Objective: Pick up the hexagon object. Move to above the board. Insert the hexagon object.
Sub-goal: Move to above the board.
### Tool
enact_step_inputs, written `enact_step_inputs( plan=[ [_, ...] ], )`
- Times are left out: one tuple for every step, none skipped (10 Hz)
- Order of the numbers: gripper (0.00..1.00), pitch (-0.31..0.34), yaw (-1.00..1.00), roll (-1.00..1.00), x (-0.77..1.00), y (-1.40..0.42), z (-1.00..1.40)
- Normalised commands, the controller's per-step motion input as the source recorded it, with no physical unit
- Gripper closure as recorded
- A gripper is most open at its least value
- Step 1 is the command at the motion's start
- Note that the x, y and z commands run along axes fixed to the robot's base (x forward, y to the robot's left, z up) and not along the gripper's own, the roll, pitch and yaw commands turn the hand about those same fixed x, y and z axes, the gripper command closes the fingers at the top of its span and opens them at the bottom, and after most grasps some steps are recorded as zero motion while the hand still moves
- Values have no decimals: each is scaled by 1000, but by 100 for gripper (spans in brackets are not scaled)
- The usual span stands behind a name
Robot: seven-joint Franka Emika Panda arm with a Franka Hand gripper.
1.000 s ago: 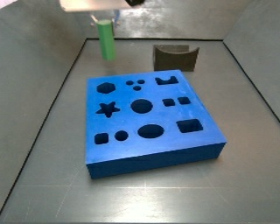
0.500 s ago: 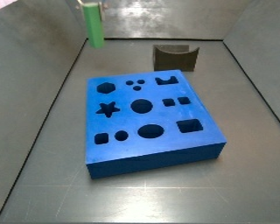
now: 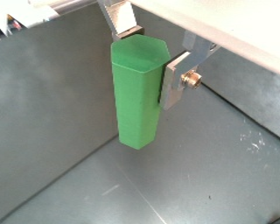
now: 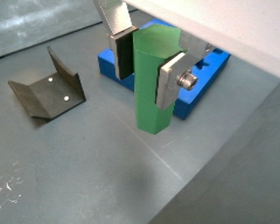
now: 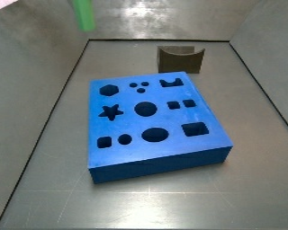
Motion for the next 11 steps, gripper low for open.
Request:
enact_step_inputs(
  plan=[
    [100, 20, 25, 93, -217, -124, 1000],
    [100, 20, 24, 91, -210, -117, 1000],
    [100, 25, 24, 86, -194, -105, 1000],
    [100, 46, 20, 76, -178, -91, 1000],
    [100, 66, 20, 70, -170, -81, 1000],
    [100, 92, 21, 61, -175, -70, 1000],
    [100, 98, 21, 54, -192, -62, 1000],
    [100, 94, 22, 42, -212, -42, 902],
    [100, 89, 21, 36, -216, -31, 763],
    [100, 84, 22, 35, -217, -28, 671],
    [100, 79, 24, 33, -220, -25, 488]
  ],
)
